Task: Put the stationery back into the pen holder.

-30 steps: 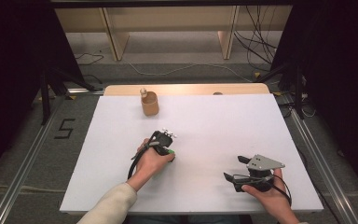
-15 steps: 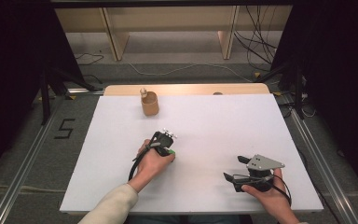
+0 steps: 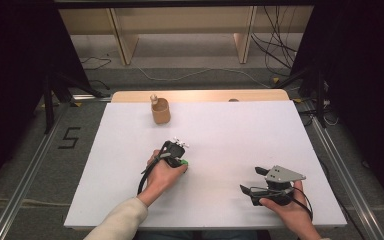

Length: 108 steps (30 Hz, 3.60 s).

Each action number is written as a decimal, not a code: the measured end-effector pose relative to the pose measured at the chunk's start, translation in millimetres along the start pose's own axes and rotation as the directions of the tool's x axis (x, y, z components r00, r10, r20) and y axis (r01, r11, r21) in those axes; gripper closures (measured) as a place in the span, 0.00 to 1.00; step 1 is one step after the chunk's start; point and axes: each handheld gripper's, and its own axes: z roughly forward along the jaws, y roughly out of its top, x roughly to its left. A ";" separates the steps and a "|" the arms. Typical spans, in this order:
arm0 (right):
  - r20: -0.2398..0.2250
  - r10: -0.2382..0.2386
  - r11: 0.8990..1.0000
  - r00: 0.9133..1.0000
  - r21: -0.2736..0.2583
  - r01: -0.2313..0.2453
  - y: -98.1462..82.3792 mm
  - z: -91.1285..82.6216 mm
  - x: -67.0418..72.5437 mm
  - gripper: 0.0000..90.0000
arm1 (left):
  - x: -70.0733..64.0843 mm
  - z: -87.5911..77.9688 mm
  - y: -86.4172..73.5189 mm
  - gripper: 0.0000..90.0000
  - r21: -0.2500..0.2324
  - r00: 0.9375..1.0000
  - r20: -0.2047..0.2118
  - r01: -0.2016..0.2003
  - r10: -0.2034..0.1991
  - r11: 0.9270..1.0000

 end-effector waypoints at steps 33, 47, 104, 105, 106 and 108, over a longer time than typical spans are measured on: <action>-0.001 -0.002 1.000 1.000 -0.005 0.002 0.5 -0.9 0.3 0.19 | 10.3 -26.1 -7.8 0.74 -0.266 1.000 -0.007 -0.022 0.021 0.964; 0.001 -0.003 1.000 1.000 0.000 0.003 0.7 -1.7 0.2 0.19 | 13.0 -33.0 -7.2 0.74 -0.408 0.999 -0.020 -0.049 0.045 0.912; 0.011 0.014 1.000 1.000 -0.012 -0.014 -0.5 -3.9 -4.2 0.19 | 47.2 -56.7 -2.9 0.74 -0.592 0.994 -0.101 -0.026 -0.042 0.806; 0.012 0.014 1.000 1.000 -0.012 -0.014 -0.5 -3.9 -4.3 0.19 | 47.6 -56.7 -2.8 0.74 -0.592 0.994 -0.100 -0.025 -0.043 0.805; 0.011 0.014 1.000 1.000 -0.012 -0.014 -0.6 -3.9 -4.3 0.19 | 48.2 -56.5 -2.5 0.74 -0.596 0.994 -0.100 -0.022 -0.047 0.802; 0.012 0.015 1.000 1.000 -0.012 -0.015 -0.6 -3.8 -4.4 0.19 | 49.4 -56.3 -2.3 0.74 -0.597 0.994 -0.101 -0.022 -0.048 0.802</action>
